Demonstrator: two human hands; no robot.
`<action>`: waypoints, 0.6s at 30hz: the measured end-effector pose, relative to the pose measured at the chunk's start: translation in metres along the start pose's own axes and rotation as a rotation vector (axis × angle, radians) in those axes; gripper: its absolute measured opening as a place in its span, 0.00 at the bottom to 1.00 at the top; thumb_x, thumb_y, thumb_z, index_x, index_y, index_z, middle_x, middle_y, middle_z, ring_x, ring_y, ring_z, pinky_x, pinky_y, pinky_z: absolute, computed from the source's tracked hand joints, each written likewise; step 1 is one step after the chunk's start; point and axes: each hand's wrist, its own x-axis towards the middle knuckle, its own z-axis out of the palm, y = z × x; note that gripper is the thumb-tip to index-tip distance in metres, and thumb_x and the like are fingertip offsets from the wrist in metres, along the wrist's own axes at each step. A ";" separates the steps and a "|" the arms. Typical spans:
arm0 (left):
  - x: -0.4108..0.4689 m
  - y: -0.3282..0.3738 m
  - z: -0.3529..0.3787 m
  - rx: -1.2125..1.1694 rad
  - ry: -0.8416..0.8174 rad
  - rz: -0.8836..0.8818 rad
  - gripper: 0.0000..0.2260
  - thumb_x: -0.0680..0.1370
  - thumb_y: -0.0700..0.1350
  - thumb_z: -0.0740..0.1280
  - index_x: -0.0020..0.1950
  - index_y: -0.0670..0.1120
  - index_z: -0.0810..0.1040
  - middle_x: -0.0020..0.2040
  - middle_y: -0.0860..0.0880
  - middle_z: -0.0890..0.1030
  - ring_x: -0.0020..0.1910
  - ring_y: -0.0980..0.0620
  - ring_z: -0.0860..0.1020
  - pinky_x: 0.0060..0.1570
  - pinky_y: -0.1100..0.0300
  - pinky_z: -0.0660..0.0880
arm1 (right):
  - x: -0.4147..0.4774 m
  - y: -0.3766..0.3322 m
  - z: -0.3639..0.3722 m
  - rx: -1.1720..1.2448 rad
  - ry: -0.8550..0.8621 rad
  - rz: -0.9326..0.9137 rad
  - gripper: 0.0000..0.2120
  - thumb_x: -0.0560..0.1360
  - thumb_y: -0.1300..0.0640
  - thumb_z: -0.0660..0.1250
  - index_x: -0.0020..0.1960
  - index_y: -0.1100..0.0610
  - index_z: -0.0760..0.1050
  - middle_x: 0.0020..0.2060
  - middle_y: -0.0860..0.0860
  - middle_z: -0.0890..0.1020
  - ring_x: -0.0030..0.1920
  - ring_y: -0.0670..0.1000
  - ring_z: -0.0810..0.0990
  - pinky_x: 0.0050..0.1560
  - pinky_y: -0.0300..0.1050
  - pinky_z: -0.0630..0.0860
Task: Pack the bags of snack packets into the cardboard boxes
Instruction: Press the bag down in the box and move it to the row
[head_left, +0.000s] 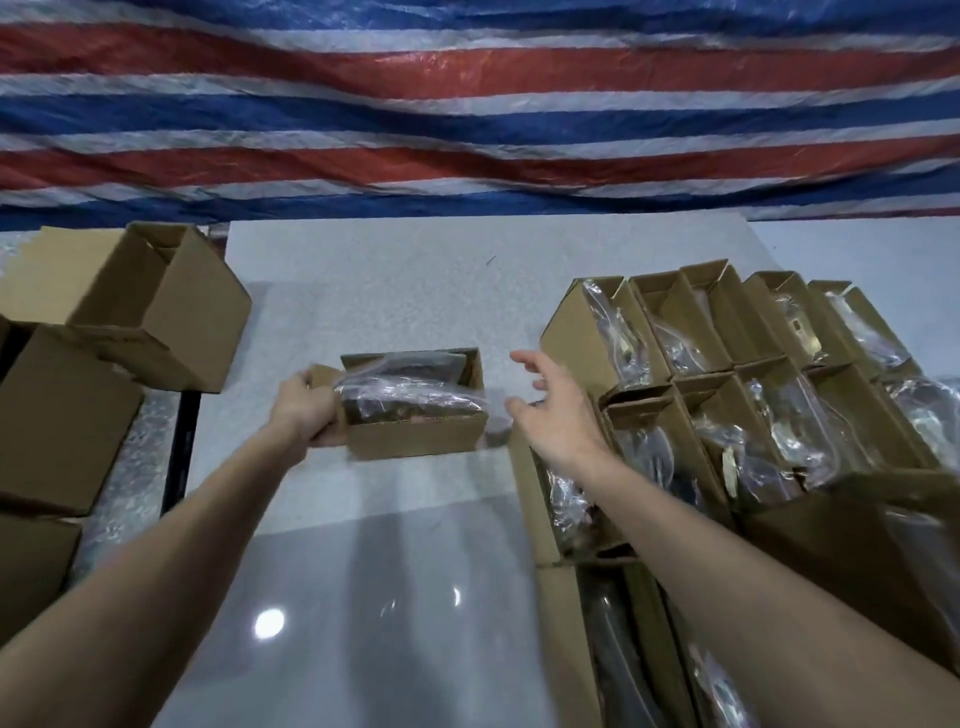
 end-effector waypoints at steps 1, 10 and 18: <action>0.011 0.008 0.004 0.053 0.004 0.022 0.11 0.78 0.36 0.61 0.58 0.42 0.77 0.48 0.40 0.81 0.41 0.41 0.82 0.35 0.49 0.82 | 0.010 0.001 0.000 -0.042 -0.012 -0.034 0.27 0.77 0.61 0.67 0.72 0.44 0.68 0.70 0.45 0.68 0.67 0.45 0.69 0.65 0.34 0.65; 0.056 0.045 0.052 -0.011 -0.007 0.013 0.09 0.75 0.39 0.65 0.55 0.41 0.75 0.55 0.36 0.81 0.45 0.41 0.80 0.47 0.45 0.82 | 0.081 0.004 0.009 -0.203 -0.095 -0.037 0.25 0.79 0.53 0.67 0.74 0.48 0.66 0.70 0.51 0.70 0.68 0.52 0.71 0.62 0.41 0.65; 0.002 0.028 0.117 -0.553 -0.053 -0.353 0.30 0.69 0.46 0.74 0.68 0.39 0.68 0.58 0.39 0.80 0.54 0.39 0.81 0.53 0.38 0.79 | 0.108 0.014 0.021 -0.316 -0.151 -0.037 0.05 0.74 0.55 0.72 0.43 0.51 0.76 0.59 0.51 0.75 0.61 0.53 0.76 0.53 0.44 0.72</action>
